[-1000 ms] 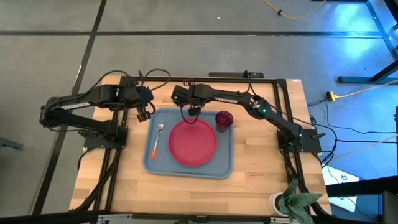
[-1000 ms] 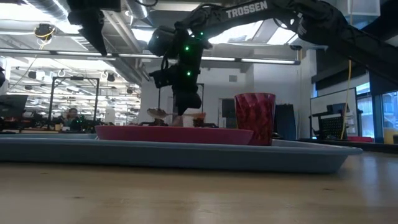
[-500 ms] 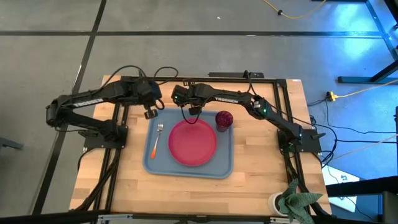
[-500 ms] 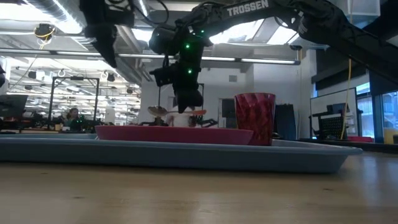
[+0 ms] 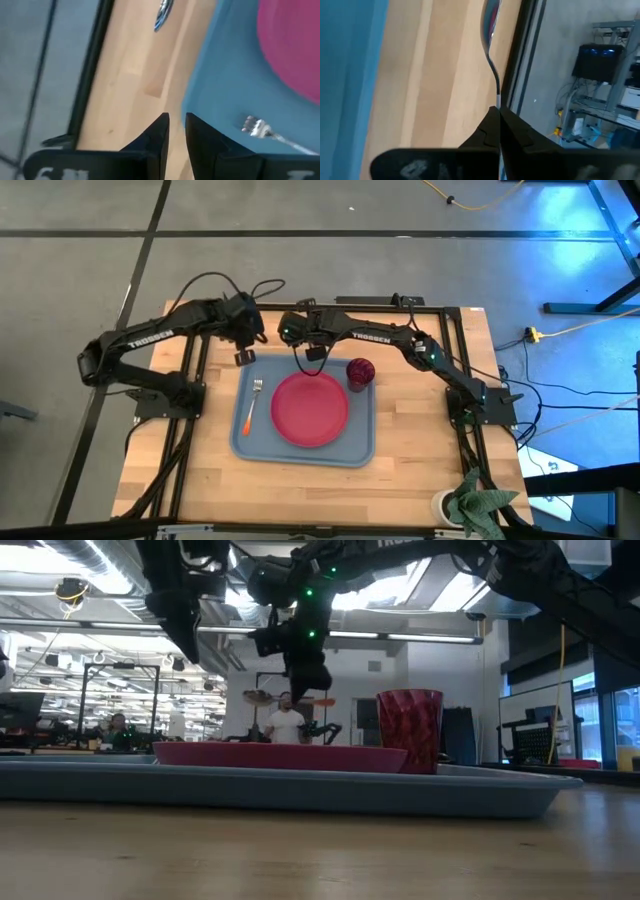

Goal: Pick and place plate/cup/fork/spoon on tray
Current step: Put the orange spoon on the blue serving tray to the left of the red plate

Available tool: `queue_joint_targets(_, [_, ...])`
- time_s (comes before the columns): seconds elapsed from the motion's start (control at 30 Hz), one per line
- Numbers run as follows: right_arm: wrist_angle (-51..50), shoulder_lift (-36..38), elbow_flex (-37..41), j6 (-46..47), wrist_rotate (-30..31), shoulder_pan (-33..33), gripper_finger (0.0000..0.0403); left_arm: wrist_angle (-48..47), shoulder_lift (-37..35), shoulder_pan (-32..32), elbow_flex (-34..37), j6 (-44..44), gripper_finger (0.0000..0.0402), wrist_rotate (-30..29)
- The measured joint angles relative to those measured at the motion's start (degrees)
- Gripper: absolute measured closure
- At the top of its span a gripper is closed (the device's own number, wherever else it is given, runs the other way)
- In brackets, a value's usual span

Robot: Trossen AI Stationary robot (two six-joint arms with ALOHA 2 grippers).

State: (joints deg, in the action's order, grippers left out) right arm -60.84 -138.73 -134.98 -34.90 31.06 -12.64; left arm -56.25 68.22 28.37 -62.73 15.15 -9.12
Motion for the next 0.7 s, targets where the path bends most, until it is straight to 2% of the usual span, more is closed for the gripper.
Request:
queue_joint_targets(0.2, [-0.21, 0.05, 0.00, -1.38, 2.71, 0.11, 0.0403, 7.01, -1.57, 3.66, 4.94, 0.08, 0.0345, 10.57])
queue_joint_targets(0.33, [-0.28, 0.04, 0.00, -1.64, 2.70, 0.17, 0.0403, 8.92, -1.61, 3.77, 6.95, 2.18, 0.0345, 10.15])
queue_joint_targets(0.6, [-0.80, 0.13, 0.00, -4.20, 4.19, 0.35, 0.0403, 15.24, -1.64, 3.98, 8.04, 12.61, 0.0345, 10.52])
queue_joint_targets(0.7, [-0.87, 0.73, 0.00, -4.22, 4.09, 0.58, 0.0403, 16.52, -1.61, 4.90, 8.04, 14.98, 0.0345, 13.82])
